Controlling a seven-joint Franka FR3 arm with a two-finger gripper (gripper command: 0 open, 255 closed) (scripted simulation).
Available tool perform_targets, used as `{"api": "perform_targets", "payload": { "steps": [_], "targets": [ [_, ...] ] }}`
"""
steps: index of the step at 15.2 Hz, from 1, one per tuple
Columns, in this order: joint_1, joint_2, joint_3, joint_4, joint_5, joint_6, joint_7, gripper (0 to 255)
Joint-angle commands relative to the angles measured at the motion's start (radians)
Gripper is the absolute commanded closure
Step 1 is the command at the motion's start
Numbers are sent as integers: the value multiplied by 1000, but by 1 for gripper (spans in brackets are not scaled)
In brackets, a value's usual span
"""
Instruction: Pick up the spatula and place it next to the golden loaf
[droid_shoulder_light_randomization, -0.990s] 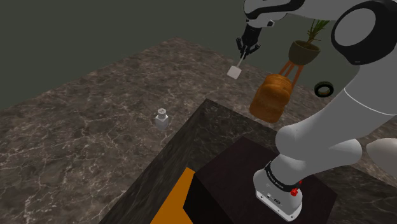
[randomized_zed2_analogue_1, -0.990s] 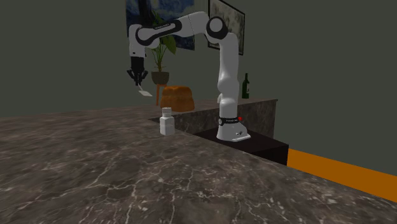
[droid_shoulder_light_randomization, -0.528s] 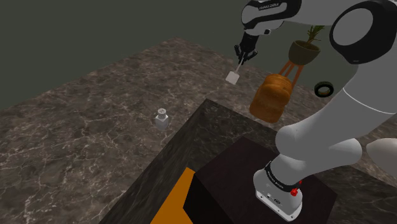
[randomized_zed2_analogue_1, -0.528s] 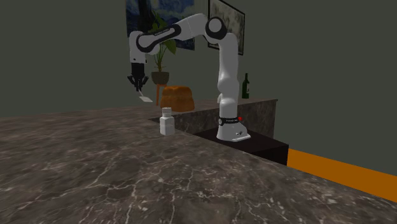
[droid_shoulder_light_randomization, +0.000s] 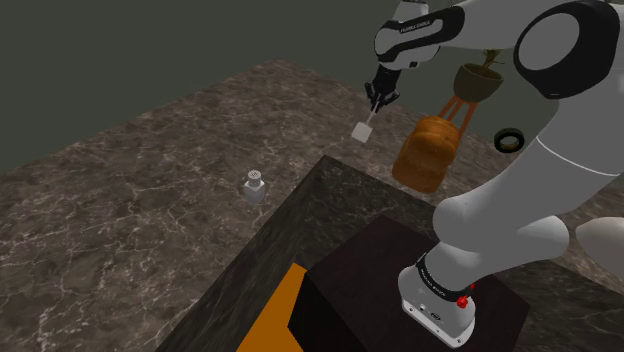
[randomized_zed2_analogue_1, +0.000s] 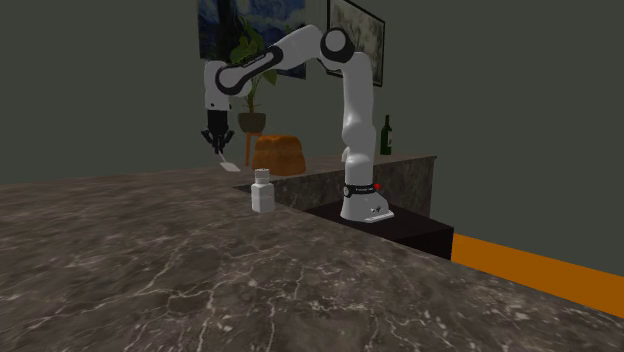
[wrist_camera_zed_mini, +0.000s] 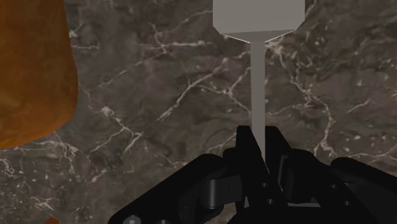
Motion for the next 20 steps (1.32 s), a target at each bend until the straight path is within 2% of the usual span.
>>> {"api": "perform_targets", "payload": {
  "steps": [1,13,20],
  "targets": [
    [0,13,-1,-13,-6,26,4,255],
    [6,90,-7,-89,-46,173,36,255],
    [6,94,-7,-91,-48,179,37,255]
  ]
}}
